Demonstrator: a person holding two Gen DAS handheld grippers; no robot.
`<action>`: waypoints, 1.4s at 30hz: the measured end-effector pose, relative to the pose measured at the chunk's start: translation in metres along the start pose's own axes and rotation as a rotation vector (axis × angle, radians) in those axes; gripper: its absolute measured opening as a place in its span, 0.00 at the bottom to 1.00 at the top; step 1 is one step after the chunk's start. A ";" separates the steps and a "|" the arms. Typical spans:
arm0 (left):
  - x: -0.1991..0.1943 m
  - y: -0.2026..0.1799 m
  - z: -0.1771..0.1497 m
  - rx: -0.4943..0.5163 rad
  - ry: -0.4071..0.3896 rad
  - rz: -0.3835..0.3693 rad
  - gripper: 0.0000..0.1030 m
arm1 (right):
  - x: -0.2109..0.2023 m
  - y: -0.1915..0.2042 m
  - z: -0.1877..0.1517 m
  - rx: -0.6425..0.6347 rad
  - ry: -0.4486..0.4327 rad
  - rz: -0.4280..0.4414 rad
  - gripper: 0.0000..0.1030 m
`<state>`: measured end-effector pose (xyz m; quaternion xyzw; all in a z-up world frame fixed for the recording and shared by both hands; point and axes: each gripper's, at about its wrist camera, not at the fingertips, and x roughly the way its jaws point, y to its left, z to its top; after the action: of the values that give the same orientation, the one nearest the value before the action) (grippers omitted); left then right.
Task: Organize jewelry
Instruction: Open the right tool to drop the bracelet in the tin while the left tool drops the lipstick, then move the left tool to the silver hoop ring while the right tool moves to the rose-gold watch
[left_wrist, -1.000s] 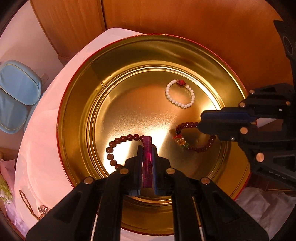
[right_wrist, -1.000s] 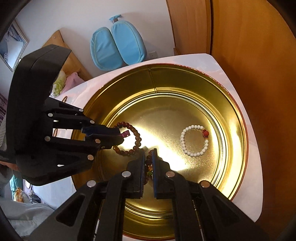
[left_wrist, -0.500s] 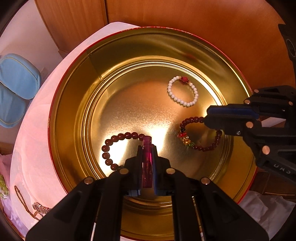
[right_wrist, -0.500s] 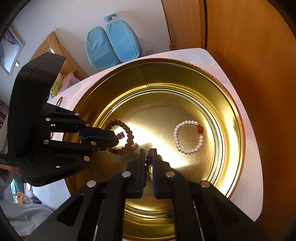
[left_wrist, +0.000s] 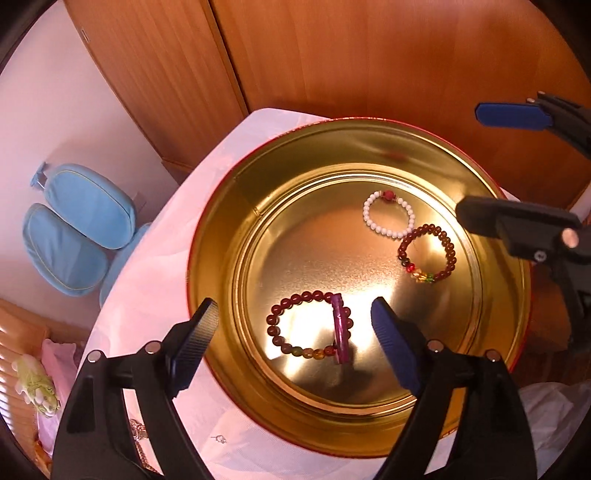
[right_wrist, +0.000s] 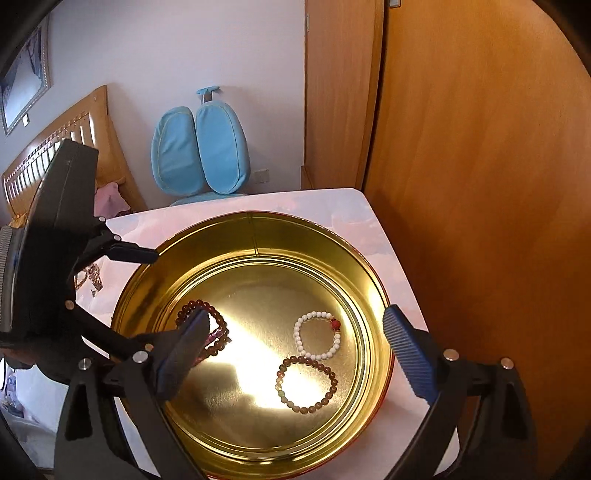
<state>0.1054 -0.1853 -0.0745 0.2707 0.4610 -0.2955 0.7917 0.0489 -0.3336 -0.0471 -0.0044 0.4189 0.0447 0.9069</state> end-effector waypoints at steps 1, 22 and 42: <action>-0.003 0.002 -0.002 -0.007 -0.010 0.002 0.80 | 0.001 0.001 0.000 -0.004 0.009 0.003 0.93; -0.036 0.027 -0.030 -0.222 -0.080 -0.057 0.80 | -0.008 0.015 -0.002 0.007 -0.011 0.062 0.93; -0.093 0.073 -0.091 -0.480 -0.332 0.008 0.80 | -0.029 0.040 0.007 0.061 -0.138 0.212 0.93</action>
<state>0.0686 -0.0509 -0.0192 0.0255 0.3808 -0.2154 0.8988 0.0319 -0.2954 -0.0188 0.0706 0.3548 0.1277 0.9235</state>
